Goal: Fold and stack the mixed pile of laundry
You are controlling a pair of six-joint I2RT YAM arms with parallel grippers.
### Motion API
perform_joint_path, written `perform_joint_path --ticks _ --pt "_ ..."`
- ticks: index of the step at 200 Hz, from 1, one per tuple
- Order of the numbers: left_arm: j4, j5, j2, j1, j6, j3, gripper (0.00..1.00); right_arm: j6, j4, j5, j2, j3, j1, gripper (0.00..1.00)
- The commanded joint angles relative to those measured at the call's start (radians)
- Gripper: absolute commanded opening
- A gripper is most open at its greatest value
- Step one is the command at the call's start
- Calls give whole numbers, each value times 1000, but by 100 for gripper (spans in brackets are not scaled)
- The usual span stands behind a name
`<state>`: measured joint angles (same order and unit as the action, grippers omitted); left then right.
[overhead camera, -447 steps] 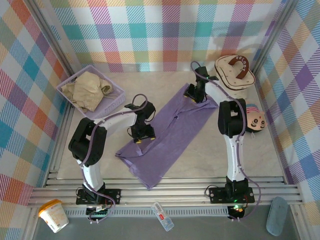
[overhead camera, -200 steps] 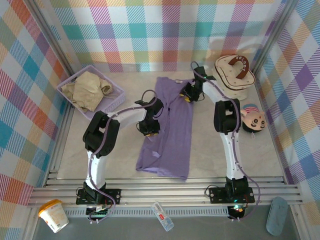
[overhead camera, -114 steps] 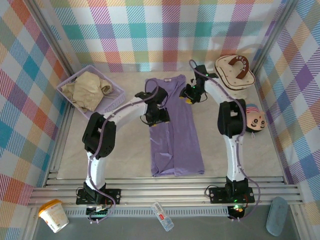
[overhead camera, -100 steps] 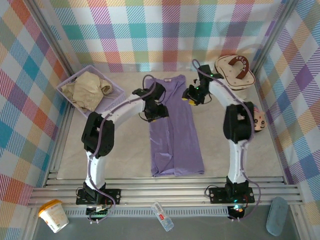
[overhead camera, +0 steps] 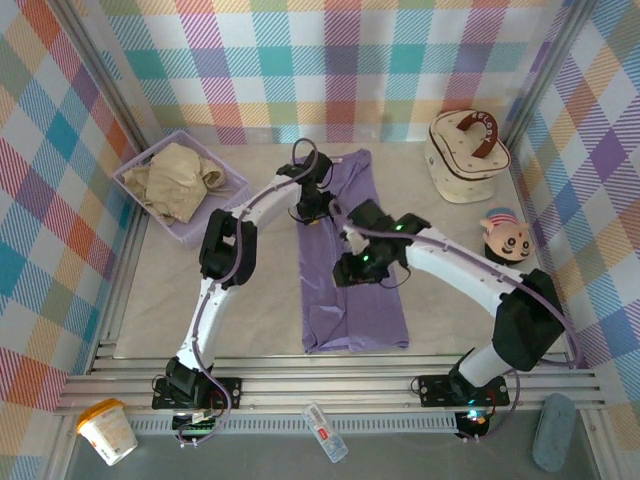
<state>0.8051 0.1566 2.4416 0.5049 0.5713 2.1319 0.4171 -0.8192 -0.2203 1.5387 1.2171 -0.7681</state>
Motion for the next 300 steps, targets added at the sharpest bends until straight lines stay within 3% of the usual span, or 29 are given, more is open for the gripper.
perform_joint_path --ticks 1,49,100,175,195,238,300 --pt "52 23 22 -8 -18 22 57 -56 67 77 69 45 -110 45" --pt "37 82 55 -14 -29 -16 57 -127 124 185 258 135 -285 46" --pt "49 78 57 -17 -49 -26 57 -83 125 298 350 149 -315 43" --pt "74 55 58 -17 -52 -48 57 -68 124 295 398 107 -346 39" --pt "77 50 58 -16 -54 -55 57 -55 121 306 409 105 -348 27" --pt "82 43 56 -16 -60 -69 57 -14 124 328 368 80 -347 0" --pt "87 37 55 -17 -76 -85 57 101 52 388 83 -82 -347 0"
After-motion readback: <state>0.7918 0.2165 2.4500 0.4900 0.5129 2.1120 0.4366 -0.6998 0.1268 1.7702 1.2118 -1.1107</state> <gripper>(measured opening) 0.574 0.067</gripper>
